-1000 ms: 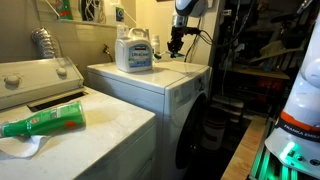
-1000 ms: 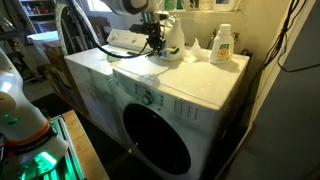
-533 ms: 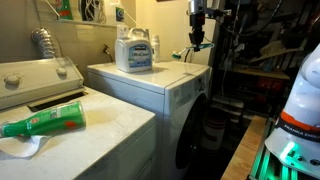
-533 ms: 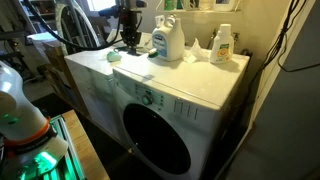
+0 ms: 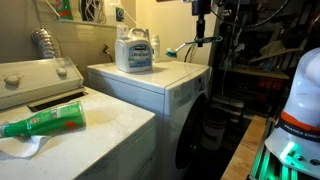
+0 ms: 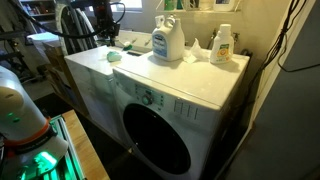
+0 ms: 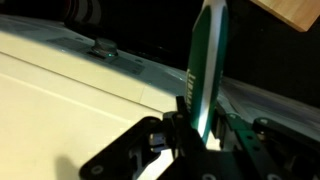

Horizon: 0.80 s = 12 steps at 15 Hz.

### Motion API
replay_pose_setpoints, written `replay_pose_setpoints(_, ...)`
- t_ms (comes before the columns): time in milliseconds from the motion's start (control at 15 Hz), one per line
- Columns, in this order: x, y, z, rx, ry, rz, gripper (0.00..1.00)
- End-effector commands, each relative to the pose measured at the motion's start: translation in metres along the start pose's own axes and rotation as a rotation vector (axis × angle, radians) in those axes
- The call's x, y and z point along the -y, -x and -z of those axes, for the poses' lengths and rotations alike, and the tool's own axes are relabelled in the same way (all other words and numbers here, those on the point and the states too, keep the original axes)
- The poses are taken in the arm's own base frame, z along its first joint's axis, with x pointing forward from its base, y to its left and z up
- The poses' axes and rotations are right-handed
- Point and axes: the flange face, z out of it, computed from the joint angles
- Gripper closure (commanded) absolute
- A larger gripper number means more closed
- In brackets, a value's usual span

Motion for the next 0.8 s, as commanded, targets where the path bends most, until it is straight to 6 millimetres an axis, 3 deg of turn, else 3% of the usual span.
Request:
replay_pose_setpoints(0,0.039,-0.024,-0.002,-0.023,-0.035,0.196,0.94)
replay_pose_setpoints(267,0.079,-0.063,-0.028,-0.033,-0.134,0.387,0.94)
replay_pose_setpoints(467,0.096,-0.090,-0.048,-0.054,-0.221,0.521,0.94)
replay_pose_setpoints(533,0.091,-0.072,-0.039,-0.036,-0.165,0.449,0.75)
replay_pose_setpoints(733,0.096,-0.090,-0.053,-0.029,-0.202,0.502,0.75)
